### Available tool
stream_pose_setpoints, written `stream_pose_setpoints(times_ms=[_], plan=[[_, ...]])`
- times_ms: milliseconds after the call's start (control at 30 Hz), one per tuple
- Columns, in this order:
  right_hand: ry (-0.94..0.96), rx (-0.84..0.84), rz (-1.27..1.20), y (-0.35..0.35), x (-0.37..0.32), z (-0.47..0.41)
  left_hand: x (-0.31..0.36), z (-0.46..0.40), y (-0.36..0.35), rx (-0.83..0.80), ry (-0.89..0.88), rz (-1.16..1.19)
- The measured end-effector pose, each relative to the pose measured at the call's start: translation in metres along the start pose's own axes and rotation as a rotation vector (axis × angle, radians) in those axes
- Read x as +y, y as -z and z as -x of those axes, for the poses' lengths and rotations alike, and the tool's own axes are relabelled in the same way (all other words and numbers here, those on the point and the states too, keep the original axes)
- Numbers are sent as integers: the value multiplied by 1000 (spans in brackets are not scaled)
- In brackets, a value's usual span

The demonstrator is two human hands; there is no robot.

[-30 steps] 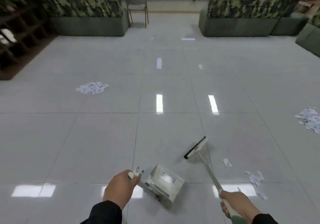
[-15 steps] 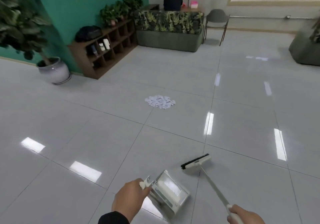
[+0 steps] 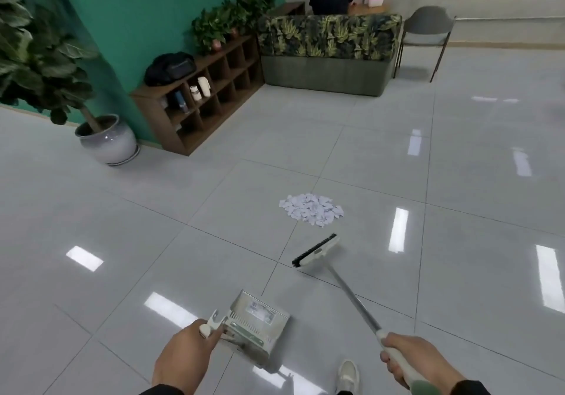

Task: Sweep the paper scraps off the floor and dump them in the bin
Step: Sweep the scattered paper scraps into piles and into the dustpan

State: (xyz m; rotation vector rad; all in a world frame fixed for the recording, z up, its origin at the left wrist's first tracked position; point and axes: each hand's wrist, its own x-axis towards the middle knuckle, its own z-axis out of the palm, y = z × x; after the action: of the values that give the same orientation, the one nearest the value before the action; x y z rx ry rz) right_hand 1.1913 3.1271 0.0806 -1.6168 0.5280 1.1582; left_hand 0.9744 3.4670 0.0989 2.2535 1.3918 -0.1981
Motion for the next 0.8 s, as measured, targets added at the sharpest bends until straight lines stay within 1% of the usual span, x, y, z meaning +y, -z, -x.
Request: stream_pose_setpoints(times_ms=[33,67,100,133,167,233,267,300,333,367,400,433,467,500,533,567,600,633,667,700,733,767,800], plan=[[7,-25,-1,-8,-34,-24,13,-28,4,2,-11,-1],[27,-17,-39,-13,-48,-17,21,-23,13,14,-13,12],[30,-33,-16,-26,-94,-52,41,-66,24,16,13,6],[27,-56,-10,-35,-129,-68,52,-95,30,30,12,2],[48,-47,-19,-40,-140,-64,56,-95,37,42,-5,7],[50,-70,41,-64,-214,-105,81,-162,50,30,-12,-9],[59,-55,23,-70,-222,-98,87,-160,56,28,-5,10],[62,-69,42,-89,-258,-127,100,-202,64,34,29,20],[58,-86,40,-106,-285,-140,109,-230,68,40,25,37],[74,-85,35,-114,-294,-139,116,-228,73,48,27,61],[69,-88,41,-141,-326,-174,128,-276,80,32,36,44],[60,-98,22,-161,-351,-195,136,-307,83,24,9,43],[71,-94,17,-169,-361,-194,144,-306,87,10,7,61],[60,-92,8,-201,-391,-234,149,-359,90,-7,25,54],[37,-88,-14,-224,-412,-258,152,-392,90,-19,-11,50],[36,-79,-23,-232,-418,-257,154,-391,91,-35,-8,51],[7,-82,-39,-264,-443,-298,155,-451,93,-74,12,30],[-25,-91,-85,-286,-459,-323,157,-486,94,-96,12,5],[-20,-77,-97,-290,-461,-321,158,-485,96,-139,3,-6],[-51,-77,-103,-316,-480,-359,157,-532,100,-167,26,-13],[-81,-85,-111,-333,-493,-381,160,-560,101,-175,-3,-14],[-58,-67,-103,-333,-498,-378,166,-554,110,-174,-36,-19],[-87,-49,-128,-345,-511,-406,171,-592,112,-186,-41,-37]])
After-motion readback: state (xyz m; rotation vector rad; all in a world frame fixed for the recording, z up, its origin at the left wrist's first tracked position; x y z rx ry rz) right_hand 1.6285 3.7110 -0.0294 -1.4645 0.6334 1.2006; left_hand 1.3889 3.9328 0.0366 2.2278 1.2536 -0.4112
